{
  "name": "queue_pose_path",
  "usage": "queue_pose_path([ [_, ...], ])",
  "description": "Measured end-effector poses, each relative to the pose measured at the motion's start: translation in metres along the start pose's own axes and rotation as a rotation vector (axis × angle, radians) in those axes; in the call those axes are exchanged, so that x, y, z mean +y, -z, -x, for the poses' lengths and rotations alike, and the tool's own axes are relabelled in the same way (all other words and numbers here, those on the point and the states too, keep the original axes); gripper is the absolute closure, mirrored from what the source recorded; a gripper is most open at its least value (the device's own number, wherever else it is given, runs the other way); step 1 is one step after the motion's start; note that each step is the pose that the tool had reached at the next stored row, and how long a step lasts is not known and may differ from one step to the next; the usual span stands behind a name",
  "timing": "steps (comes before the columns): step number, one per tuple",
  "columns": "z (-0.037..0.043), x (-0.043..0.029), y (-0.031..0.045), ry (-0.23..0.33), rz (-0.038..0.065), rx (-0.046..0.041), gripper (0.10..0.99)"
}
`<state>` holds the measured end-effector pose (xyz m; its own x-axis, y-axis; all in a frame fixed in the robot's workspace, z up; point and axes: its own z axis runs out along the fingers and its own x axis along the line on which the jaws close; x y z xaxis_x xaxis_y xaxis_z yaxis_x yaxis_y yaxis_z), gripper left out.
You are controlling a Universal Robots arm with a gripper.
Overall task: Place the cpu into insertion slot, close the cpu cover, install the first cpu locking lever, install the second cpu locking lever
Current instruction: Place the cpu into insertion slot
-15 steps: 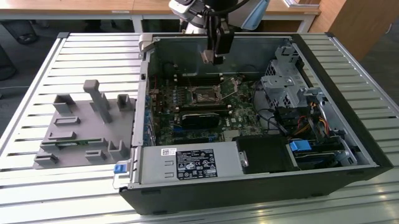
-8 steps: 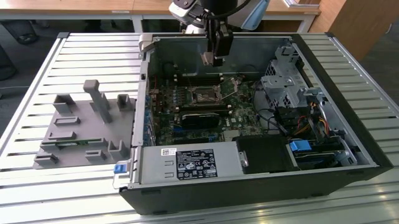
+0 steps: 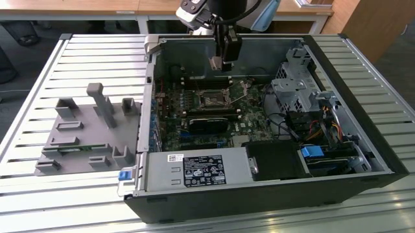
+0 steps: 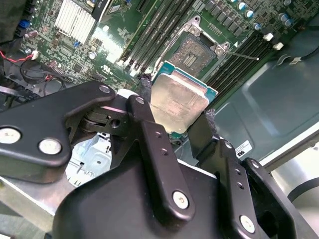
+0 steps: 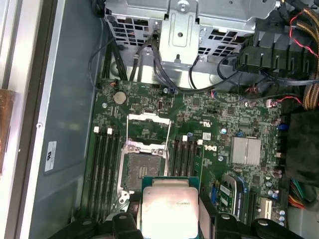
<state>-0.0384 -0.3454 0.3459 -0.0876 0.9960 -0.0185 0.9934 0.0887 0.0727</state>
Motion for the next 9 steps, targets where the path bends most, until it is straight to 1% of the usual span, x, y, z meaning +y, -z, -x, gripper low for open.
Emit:
queue_pose_path([
  [9, -0.0009, -0.0005, -0.0072, -0.002, 0.002, -0.0005, 0.549],
])
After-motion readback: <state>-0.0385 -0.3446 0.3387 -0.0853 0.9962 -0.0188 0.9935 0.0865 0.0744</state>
